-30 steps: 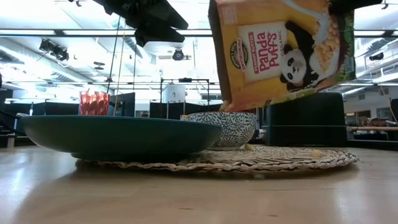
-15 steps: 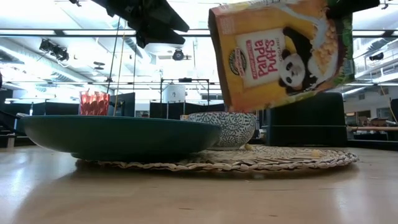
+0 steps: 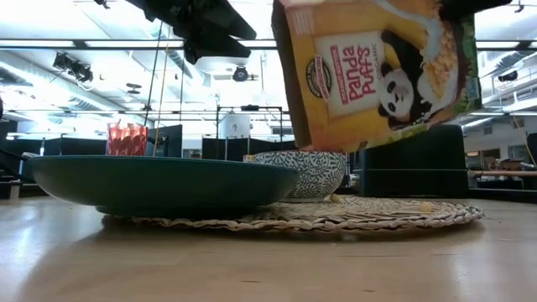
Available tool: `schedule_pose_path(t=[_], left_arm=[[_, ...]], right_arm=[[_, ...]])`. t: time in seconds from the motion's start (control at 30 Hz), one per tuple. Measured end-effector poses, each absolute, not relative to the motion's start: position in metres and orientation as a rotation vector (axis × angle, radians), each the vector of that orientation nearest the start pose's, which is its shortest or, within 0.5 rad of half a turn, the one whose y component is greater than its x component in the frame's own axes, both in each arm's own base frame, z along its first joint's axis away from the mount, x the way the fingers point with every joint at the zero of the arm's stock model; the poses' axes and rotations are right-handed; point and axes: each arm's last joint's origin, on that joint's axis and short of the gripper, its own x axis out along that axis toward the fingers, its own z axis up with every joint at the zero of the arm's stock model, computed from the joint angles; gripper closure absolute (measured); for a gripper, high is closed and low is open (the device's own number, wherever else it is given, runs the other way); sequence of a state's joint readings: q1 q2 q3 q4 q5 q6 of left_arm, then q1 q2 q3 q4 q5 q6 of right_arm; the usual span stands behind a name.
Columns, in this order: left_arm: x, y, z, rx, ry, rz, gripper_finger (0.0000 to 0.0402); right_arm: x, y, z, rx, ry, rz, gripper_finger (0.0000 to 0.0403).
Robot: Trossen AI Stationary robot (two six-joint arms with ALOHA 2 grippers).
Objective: Arrange a breakfast setting
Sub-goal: Pour the cereal from the yellow cereal box into the red patterned bowl
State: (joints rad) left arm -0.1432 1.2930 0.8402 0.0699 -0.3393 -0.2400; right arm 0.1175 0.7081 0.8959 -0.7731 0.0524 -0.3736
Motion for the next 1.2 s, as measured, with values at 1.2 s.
schedule_pose_path(t=[1.2], left_arm=[[0.256, -0.031, 0.306, -0.039, 0.198, 0.187, 0.0187]], right_arm=[[0.059, 0.003, 0.316, -0.133, 0.319, 0.003, 0.0172]])
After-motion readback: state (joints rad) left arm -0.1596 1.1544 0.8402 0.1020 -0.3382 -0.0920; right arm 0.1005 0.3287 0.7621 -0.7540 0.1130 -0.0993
